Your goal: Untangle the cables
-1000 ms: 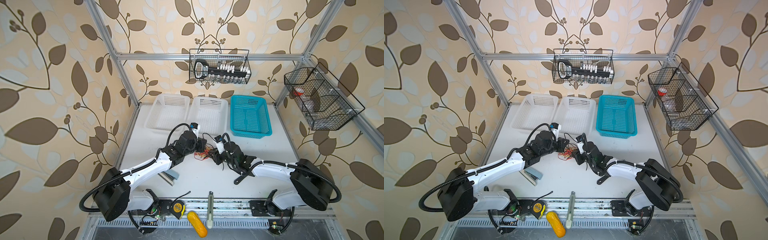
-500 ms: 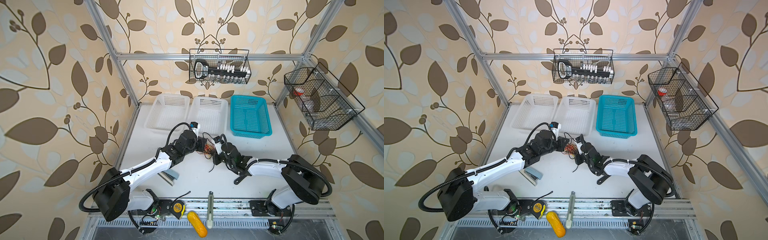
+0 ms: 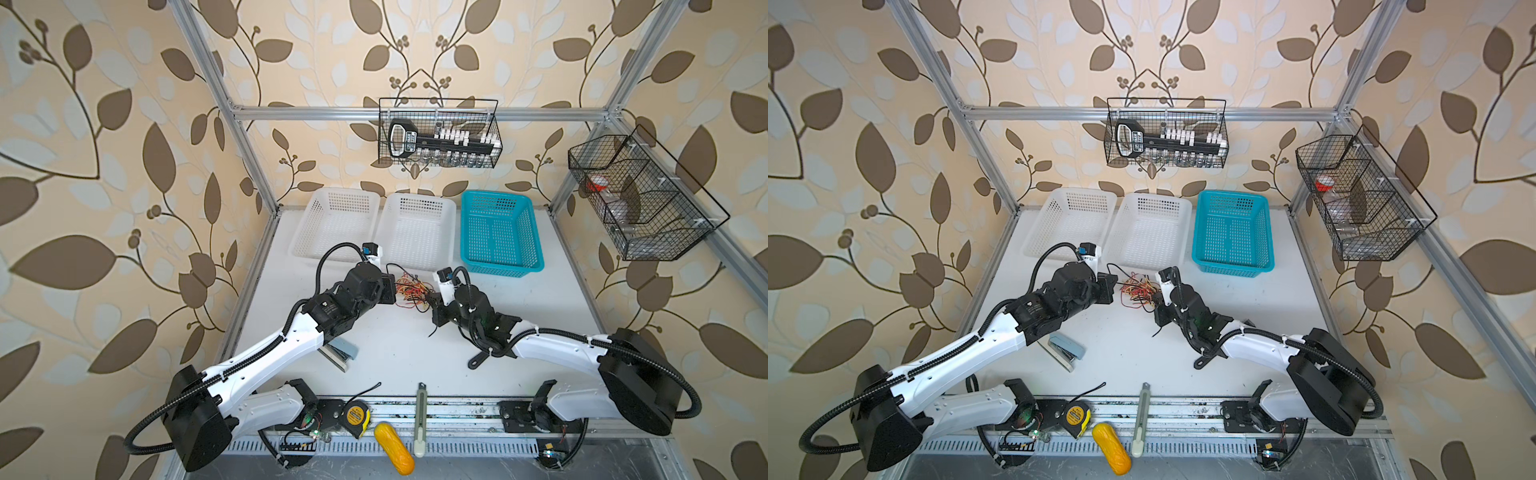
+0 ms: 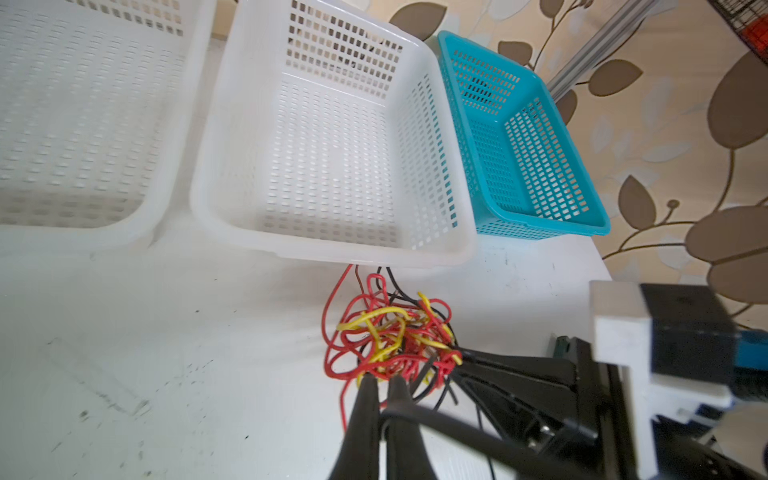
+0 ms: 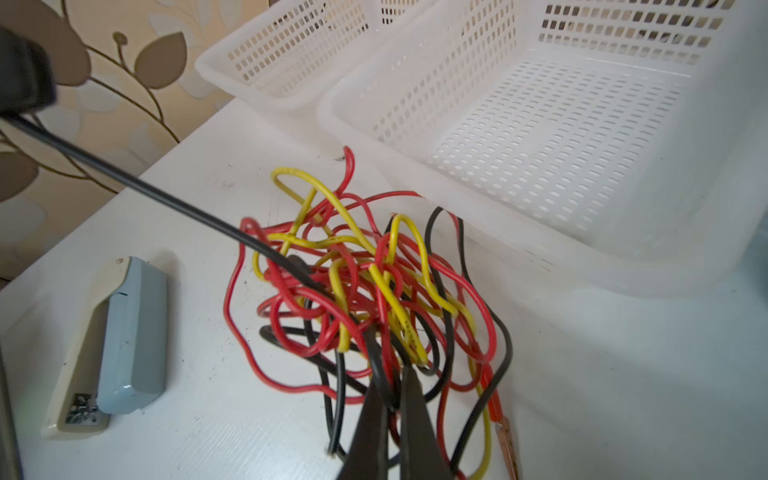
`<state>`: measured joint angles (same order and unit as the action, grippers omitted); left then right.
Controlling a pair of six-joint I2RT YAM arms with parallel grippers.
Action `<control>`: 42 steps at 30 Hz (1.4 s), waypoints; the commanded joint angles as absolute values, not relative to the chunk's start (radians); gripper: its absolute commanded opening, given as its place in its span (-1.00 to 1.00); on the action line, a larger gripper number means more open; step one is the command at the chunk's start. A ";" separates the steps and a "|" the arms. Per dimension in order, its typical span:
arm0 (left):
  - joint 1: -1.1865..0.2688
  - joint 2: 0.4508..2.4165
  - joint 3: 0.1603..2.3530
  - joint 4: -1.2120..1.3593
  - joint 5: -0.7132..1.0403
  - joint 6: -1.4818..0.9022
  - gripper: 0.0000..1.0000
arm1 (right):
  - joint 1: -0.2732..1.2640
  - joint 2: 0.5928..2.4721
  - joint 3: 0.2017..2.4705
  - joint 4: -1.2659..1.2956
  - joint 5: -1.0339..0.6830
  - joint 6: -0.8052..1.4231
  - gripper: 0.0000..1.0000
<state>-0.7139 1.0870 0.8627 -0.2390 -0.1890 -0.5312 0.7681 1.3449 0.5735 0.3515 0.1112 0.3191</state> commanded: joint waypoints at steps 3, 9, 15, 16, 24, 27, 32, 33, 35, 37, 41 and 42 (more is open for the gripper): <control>-0.695 0.984 0.924 -0.336 -0.467 -0.520 -1.00 | 0.695 1.324 0.504 0.152 0.245 0.357 -1.00; -0.695 1.013 0.882 -0.239 -0.308 -0.487 -1.00 | 0.702 1.320 0.503 0.183 0.156 0.301 -1.00; -0.695 1.095 0.863 -0.114 -0.100 -0.485 -1.00 | 0.713 1.367 0.561 0.160 0.103 0.311 -0.95; -0.696 1.109 0.867 -0.112 -0.088 -0.485 -1.00 | 0.713 1.369 0.570 0.154 0.096 0.311 -0.89; -0.697 1.166 0.888 -0.115 -0.065 -0.483 -1.00 | 0.742 1.330 0.613 0.166 0.004 0.231 -0.40; -0.696 1.172 0.887 -0.107 -0.056 -0.485 -1.00 | 0.751 1.322 0.621 0.190 -0.032 0.213 -0.23; -0.697 1.184 0.891 -0.096 -0.044 -0.486 -1.00 | 0.776 1.319 0.642 0.235 -0.087 0.199 -0.10; -0.696 1.187 0.892 -0.093 -0.038 -0.488 -1.00 | 0.783 1.321 0.649 0.246 -0.096 0.198 -0.09; -0.697 1.192 0.893 -0.084 -0.023 -0.488 -1.00 | 0.794 1.335 0.666 0.272 -0.105 0.200 -0.05; -0.697 1.192 0.894 -0.072 -0.007 -0.492 -1.00 | 0.799 1.362 0.689 0.294 -0.126 0.208 -0.05; -0.697 1.186 0.892 -0.044 0.041 -0.499 -1.00 | 0.802 1.441 0.735 0.347 -0.125 0.230 -0.04; -0.696 1.184 0.891 -0.039 0.052 -0.503 -1.00 | 0.802 1.460 0.744 0.357 -0.130 0.232 -0.04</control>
<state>-0.7052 1.1969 0.8532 -0.1184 -0.0036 -0.4992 0.7967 1.4147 0.7143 0.3058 -0.1024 0.2272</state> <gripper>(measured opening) 0.049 0.477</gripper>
